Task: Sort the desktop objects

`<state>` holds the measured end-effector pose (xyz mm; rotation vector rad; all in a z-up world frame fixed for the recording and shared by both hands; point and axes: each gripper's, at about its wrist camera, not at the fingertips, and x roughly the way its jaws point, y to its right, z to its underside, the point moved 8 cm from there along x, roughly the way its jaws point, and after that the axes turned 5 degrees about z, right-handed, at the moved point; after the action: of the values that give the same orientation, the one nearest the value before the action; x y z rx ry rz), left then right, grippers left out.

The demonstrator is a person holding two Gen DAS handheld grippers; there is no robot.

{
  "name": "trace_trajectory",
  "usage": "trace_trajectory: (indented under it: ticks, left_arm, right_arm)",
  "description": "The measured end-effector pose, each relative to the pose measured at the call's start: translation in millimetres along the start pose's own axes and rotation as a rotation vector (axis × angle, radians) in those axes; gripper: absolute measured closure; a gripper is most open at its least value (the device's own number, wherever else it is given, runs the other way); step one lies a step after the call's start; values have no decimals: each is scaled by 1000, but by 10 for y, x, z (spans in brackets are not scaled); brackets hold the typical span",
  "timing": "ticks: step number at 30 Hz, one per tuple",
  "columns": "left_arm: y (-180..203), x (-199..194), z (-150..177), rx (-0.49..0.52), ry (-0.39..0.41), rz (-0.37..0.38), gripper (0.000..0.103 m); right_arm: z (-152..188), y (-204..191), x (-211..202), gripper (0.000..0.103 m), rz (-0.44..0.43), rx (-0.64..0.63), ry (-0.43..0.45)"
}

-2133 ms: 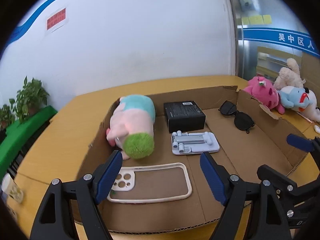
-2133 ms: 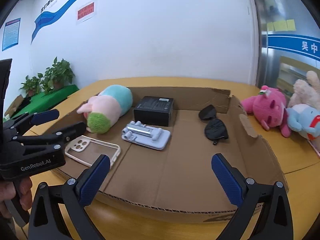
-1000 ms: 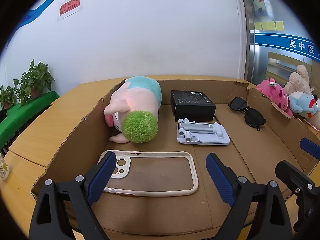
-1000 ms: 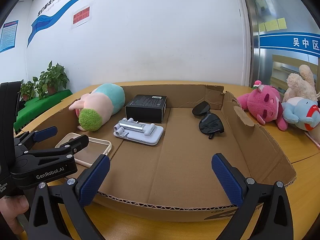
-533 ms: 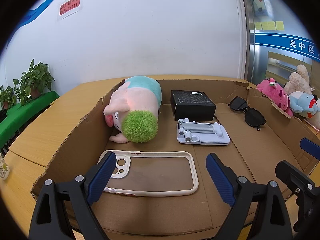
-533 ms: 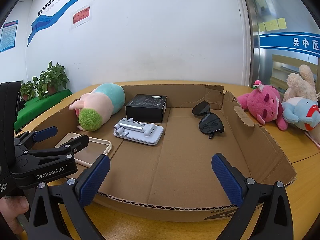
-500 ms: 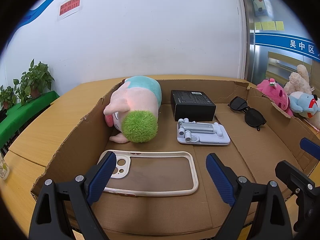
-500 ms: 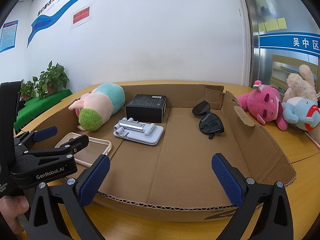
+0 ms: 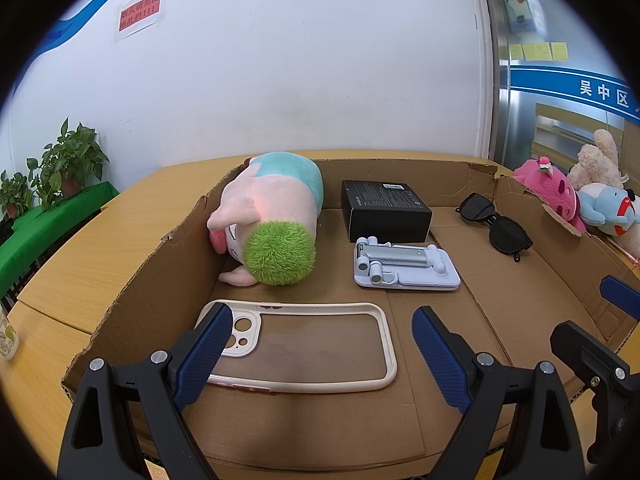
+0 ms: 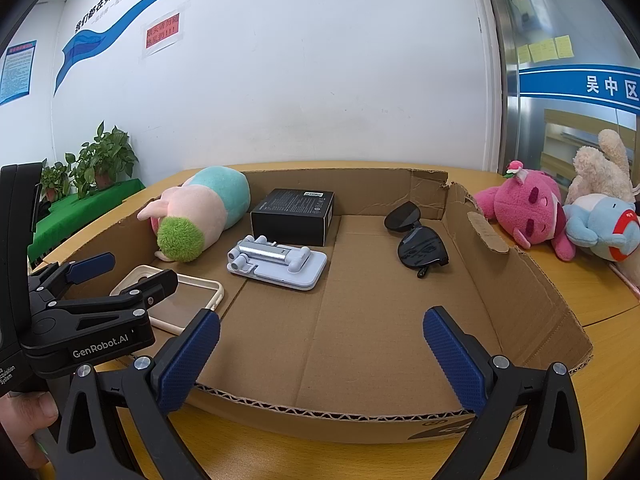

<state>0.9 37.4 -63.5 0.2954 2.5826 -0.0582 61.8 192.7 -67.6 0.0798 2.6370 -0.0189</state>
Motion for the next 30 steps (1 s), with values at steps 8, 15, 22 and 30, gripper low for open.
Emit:
trace_trajectory:
  ticks: [8, 15, 22, 30]
  left_arm:
    - [0, 2, 1, 0, 1, 0, 12]
    - [-2, 3, -2, 1, -1, 1, 12]
    - [-9, 32, -8, 2, -8, 8, 10]
    - [-15, 44, -14, 4, -5, 9, 9]
  right_arm:
    - [2, -1, -4, 0, 0, 0, 0]
    - [2, -2, -4, 0, 0, 0, 1]
    - [2, -3, -6, 0, 1, 0, 0]
    - [-1, -3, -2, 0, 0, 0, 3]
